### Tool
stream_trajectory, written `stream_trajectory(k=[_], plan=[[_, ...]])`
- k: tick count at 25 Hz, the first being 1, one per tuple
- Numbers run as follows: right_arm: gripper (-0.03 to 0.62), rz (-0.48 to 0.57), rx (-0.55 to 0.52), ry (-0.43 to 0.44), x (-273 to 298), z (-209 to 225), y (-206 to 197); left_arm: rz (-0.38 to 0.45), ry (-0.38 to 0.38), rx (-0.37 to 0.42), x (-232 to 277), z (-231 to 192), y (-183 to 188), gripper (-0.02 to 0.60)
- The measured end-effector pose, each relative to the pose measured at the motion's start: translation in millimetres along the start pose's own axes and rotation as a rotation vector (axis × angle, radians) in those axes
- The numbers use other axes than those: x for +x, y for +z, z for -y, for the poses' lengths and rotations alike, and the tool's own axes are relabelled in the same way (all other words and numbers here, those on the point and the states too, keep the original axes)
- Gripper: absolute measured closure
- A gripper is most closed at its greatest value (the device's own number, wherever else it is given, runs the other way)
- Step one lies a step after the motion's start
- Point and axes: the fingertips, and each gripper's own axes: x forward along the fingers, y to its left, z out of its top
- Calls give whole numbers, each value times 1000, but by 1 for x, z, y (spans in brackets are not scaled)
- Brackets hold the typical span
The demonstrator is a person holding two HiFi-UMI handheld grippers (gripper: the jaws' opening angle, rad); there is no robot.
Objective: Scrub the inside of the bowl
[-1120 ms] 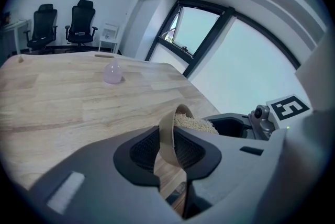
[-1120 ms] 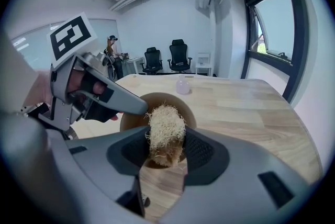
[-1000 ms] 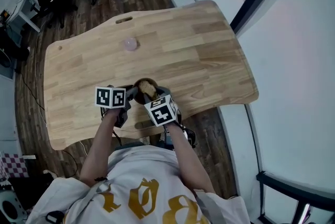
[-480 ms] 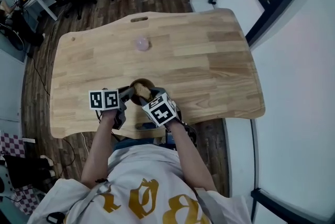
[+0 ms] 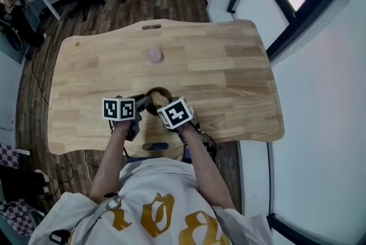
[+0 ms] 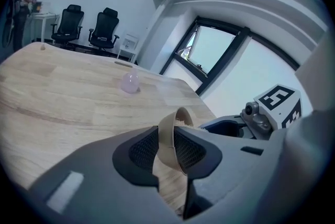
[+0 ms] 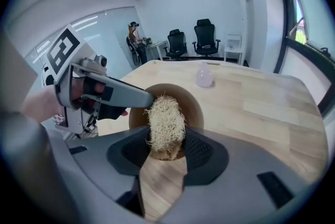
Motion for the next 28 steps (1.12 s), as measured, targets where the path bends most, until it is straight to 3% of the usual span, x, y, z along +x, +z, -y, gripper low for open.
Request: stream_trajectory(k=[3, 9, 14, 20, 28], plan=[[422, 2, -61, -50, 2, -2, 2, -9, -24, -42, 8, -2, -4, 506], [422, -278, -307, -100, 22, 1, -25, -69, 14, -32, 23, -11, -21, 505], [422, -184, -350, -97, 37, 0, -18, -115, 19, -56, 33, -20, -36, 506], [422, -22, -412, -113, 39, -1, 3, -80, -17, -160, 36, -28, -29, 511], [421, 0, -471, -98, 50, -1, 1, -104, -19, -161, 38, -34, -33, 514]])
